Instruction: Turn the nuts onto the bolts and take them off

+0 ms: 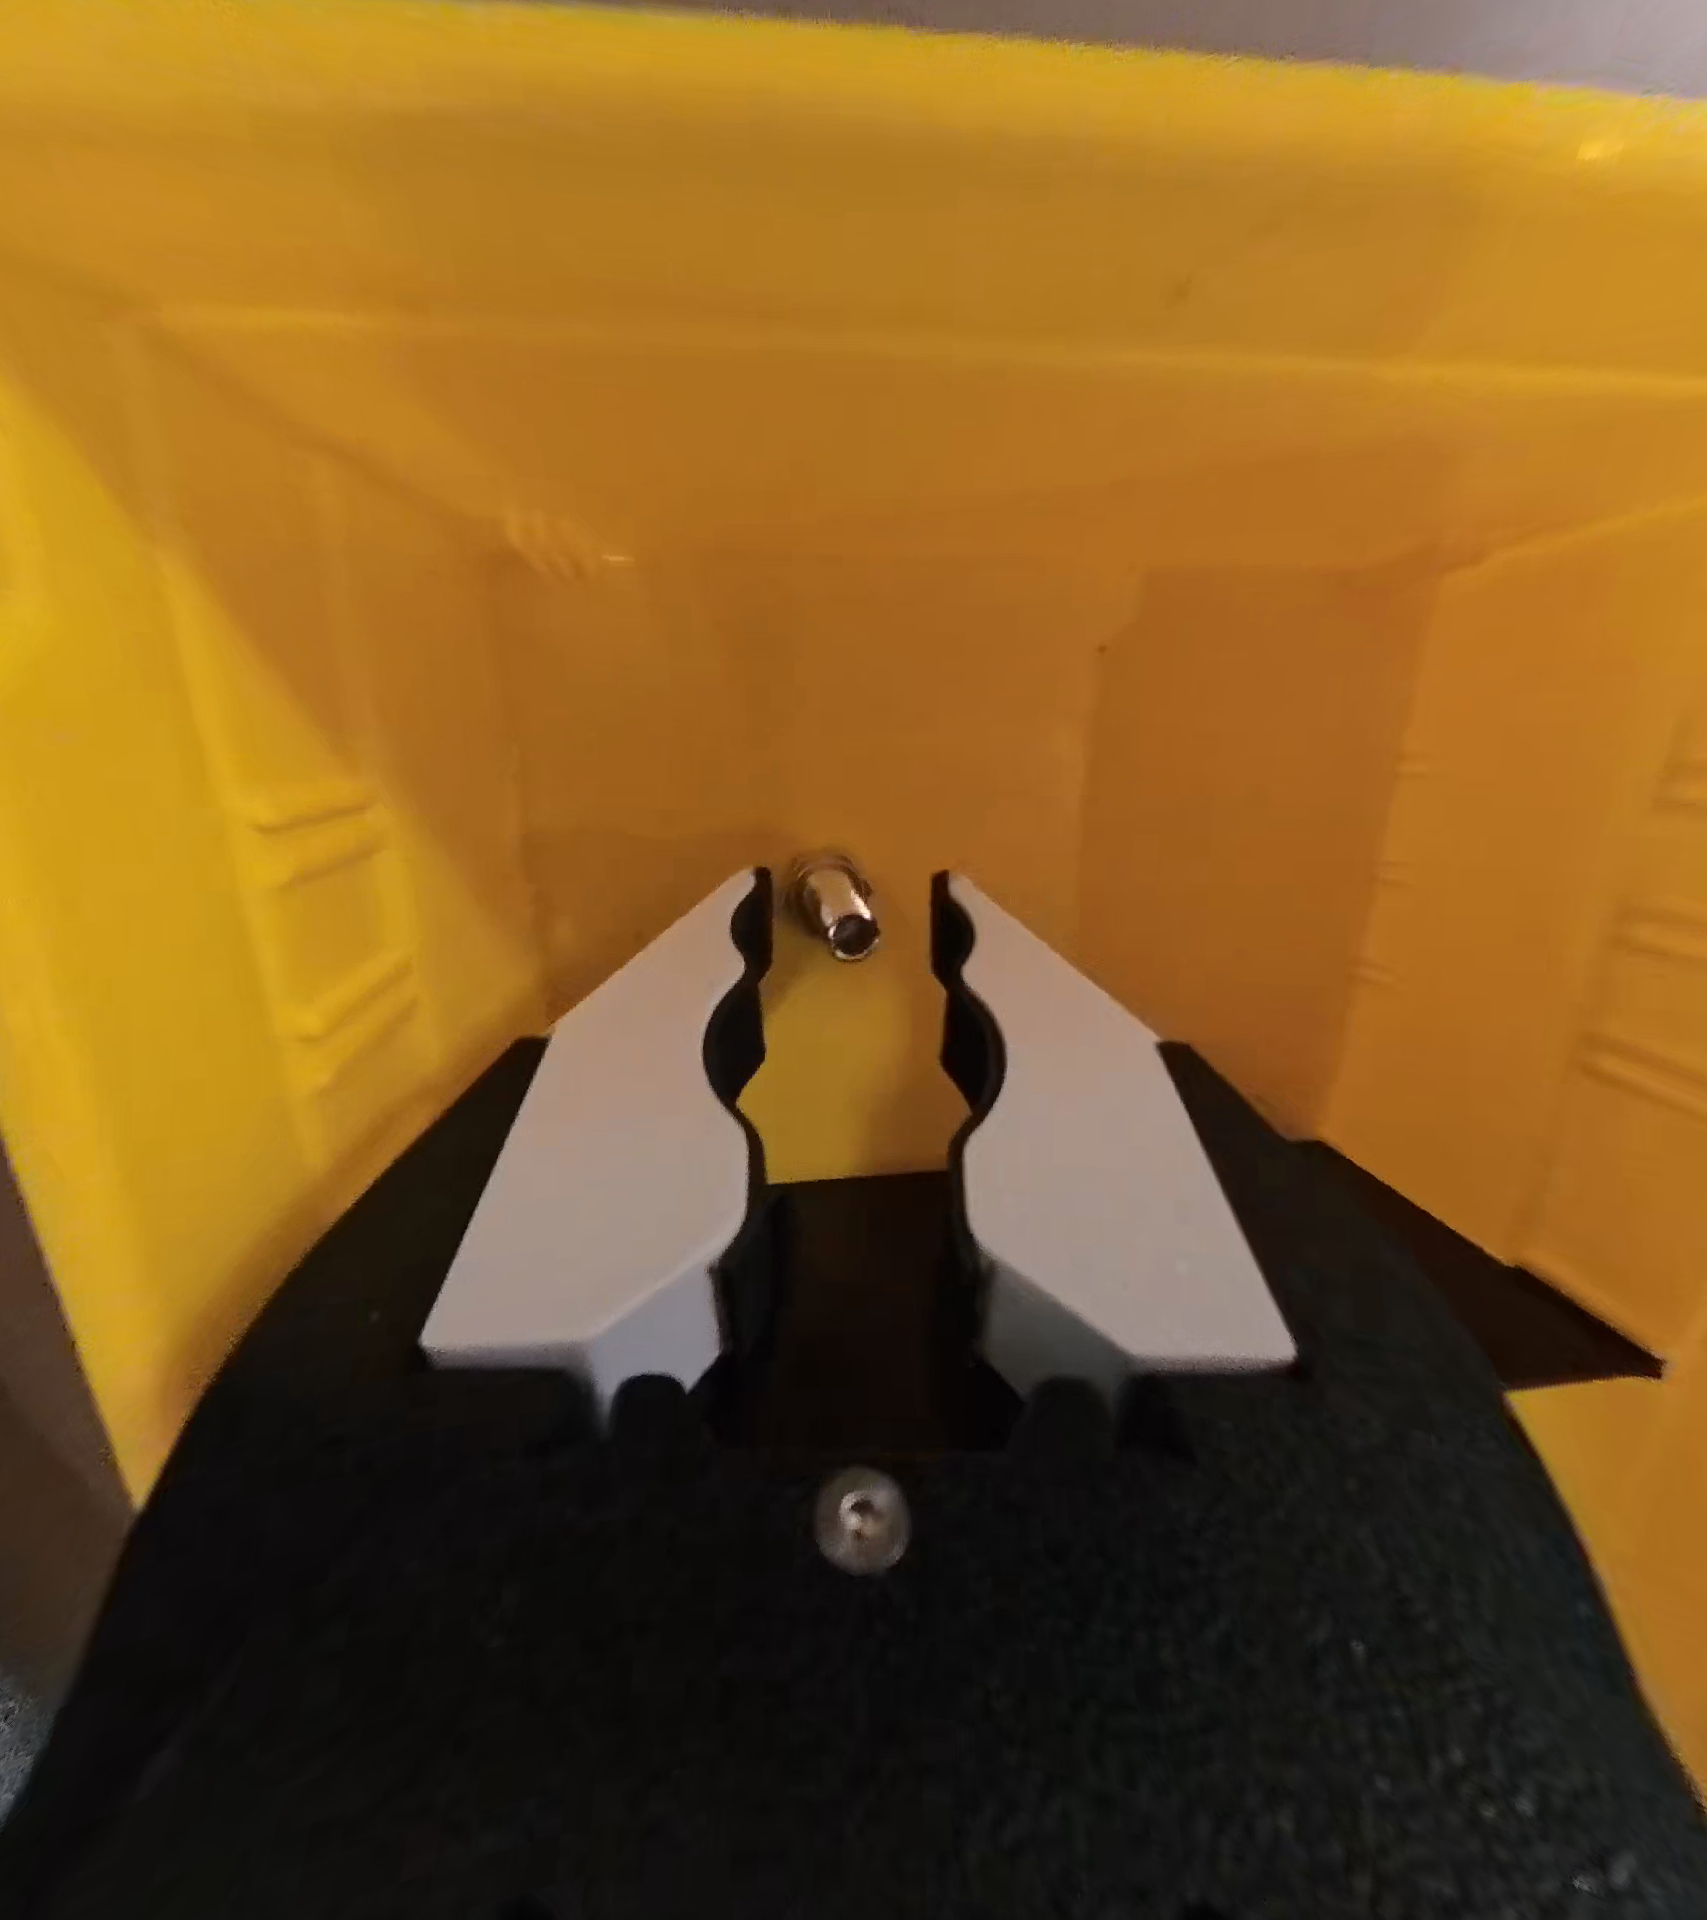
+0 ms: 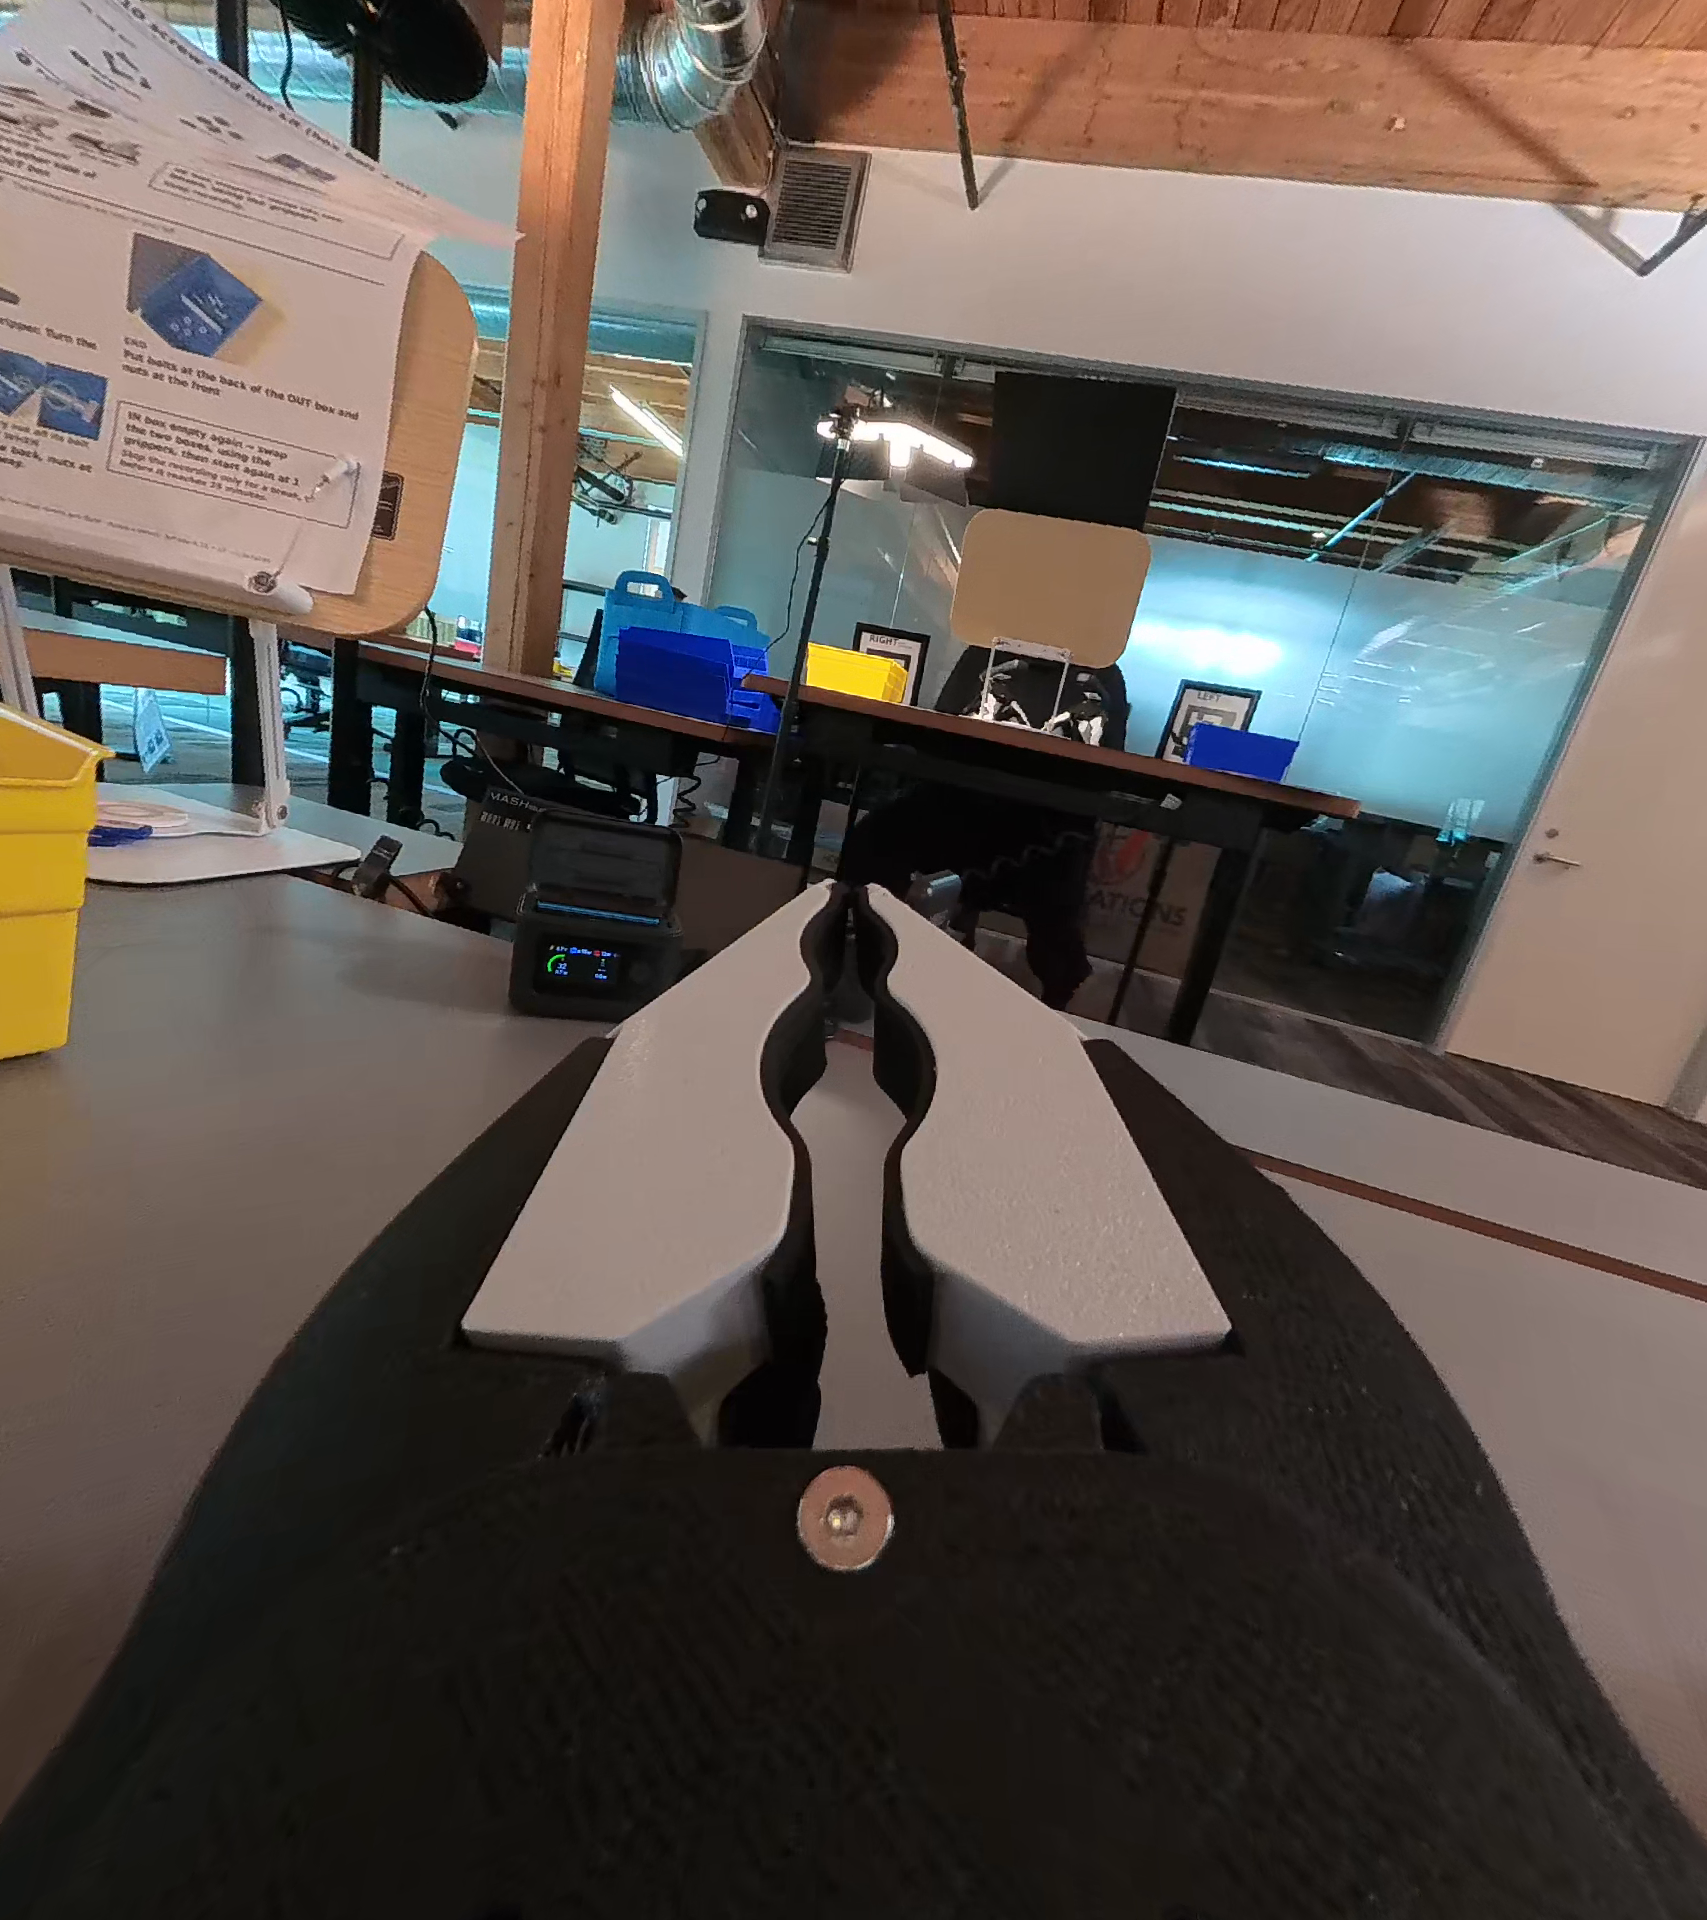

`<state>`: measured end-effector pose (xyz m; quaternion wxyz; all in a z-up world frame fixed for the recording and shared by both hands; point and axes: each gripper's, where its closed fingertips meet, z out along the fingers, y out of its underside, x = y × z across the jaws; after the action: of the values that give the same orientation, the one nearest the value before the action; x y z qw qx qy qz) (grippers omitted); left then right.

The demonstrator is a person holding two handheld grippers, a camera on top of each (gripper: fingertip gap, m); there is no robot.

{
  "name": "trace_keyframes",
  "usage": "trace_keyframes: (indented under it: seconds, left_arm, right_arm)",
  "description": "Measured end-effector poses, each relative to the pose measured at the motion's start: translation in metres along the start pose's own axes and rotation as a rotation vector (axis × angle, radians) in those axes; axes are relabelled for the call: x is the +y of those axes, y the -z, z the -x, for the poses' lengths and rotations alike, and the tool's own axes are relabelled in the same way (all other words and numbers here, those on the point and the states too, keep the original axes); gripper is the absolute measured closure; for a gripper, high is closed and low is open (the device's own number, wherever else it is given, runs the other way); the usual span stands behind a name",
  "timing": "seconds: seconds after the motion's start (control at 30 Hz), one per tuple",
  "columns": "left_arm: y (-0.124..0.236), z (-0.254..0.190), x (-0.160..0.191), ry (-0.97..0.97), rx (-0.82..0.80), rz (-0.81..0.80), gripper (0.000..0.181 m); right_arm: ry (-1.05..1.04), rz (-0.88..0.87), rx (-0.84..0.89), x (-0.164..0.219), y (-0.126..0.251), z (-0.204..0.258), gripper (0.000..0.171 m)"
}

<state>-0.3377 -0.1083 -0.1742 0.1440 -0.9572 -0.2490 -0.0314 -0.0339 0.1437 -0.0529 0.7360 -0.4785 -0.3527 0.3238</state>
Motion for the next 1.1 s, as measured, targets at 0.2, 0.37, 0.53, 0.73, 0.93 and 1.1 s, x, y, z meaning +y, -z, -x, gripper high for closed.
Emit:
trace_keyframes:
  seconds: [0.2,0.37,0.53,0.73,0.93,1.1]
  left_arm:
    - [0.003,0.013,0.003,-0.039,-0.079,0.004,0.174]
    - [0.075,-0.045,-0.038,-0.141,-0.035,-0.344,0.174]
    - [0.120,-0.218,-0.005,-0.428,0.331,-0.382,0.174]
    - [0.024,-0.294,0.015,-0.612,0.266,-0.243,0.174]
    - [-0.031,-0.307,0.025,-0.652,0.208,-0.141,0.174]
    - [-0.042,-0.305,0.024,-0.652,0.167,-0.143,0.174]
  right_arm:
    - [-0.009,-0.003,0.002,0.000,-0.001,0.000,0.171]
    - [-0.010,-0.001,0.010,0.000,-0.002,-0.001,0.171]
    - [-0.003,-0.008,0.037,-0.002,-0.003,-0.007,0.171]
    - [0.009,-0.006,0.128,-0.001,0.001,-0.035,0.171]
    - [-0.008,0.006,0.137,0.002,0.000,-0.037,0.171]
    - [0.017,0.016,0.094,0.004,-0.006,-0.025,0.171]
